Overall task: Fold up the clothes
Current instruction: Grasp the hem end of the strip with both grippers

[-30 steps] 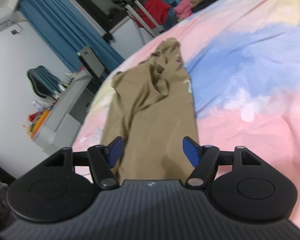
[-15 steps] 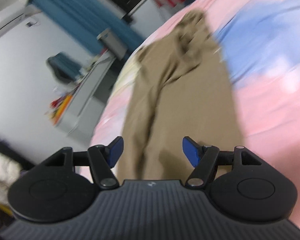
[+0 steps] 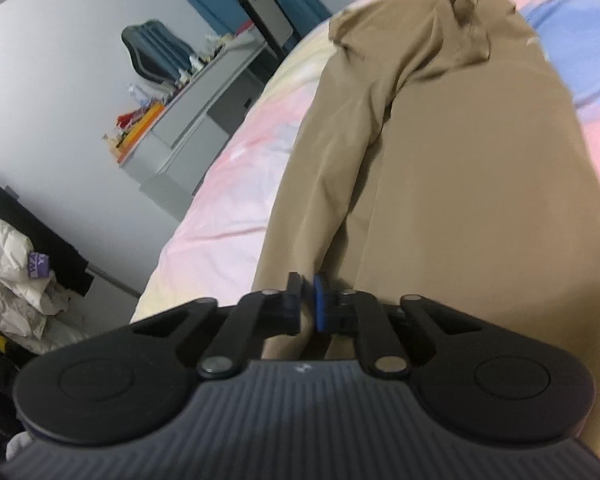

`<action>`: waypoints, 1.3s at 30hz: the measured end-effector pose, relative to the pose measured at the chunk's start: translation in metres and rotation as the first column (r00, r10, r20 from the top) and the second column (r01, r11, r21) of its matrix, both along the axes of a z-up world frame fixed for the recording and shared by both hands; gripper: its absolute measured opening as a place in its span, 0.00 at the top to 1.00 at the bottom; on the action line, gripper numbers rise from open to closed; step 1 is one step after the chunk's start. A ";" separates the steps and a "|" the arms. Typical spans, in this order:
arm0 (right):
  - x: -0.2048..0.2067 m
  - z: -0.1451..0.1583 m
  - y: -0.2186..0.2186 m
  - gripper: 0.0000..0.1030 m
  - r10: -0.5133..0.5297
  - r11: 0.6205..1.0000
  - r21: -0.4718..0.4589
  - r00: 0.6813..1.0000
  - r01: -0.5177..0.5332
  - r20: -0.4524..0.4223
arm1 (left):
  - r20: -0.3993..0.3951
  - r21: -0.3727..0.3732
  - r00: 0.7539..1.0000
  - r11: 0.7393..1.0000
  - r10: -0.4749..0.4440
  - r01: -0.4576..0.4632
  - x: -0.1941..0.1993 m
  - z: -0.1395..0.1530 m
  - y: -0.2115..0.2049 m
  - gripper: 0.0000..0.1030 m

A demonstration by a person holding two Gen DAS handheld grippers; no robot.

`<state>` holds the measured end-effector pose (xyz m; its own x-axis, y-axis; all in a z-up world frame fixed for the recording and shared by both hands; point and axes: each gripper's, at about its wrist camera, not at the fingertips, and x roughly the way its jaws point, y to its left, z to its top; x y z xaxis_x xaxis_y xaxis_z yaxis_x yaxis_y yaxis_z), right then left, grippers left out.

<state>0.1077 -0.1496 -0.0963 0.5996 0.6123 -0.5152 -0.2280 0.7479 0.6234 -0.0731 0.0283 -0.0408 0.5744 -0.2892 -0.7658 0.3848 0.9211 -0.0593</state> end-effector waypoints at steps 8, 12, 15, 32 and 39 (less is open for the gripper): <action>-0.018 0.023 -0.041 0.93 -0.118 0.992 0.046 0.993 0.117 0.021 | -0.043 -0.033 0.995 0.995 -0.094 0.093 0.009 -0.014 -0.018 0.95; -0.035 0.031 -0.060 0.92 -0.197 0.978 -0.062 0.980 0.198 0.014 | -0.105 0.031 0.989 0.993 -0.108 0.112 0.016 -0.035 -0.027 0.80; -0.056 0.037 -0.078 0.90 -0.260 0.957 -0.130 0.966 0.258 0.000 | -0.115 -0.070 0.986 0.991 -0.121 0.114 0.012 -0.025 -0.013 0.46; -0.108 -0.004 -0.090 0.43 -0.364 0.930 -0.167 0.888 0.328 -0.282 | -0.328 -0.353 0.923 0.880 0.203 -0.319 0.050 -0.042 0.085 0.22; -0.116 -0.010 -0.067 0.43 -0.284 0.958 -0.141 0.902 0.250 -0.324 | -0.308 -0.329 0.950 0.932 0.045 -0.151 0.051 -0.050 0.045 0.55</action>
<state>-0.0080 -0.2163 -0.1059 0.5138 0.3925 -0.7628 0.2001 0.8098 0.5515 -0.0225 0.0736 -0.0906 0.3809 -0.5189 -0.7653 0.2105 0.8546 -0.4747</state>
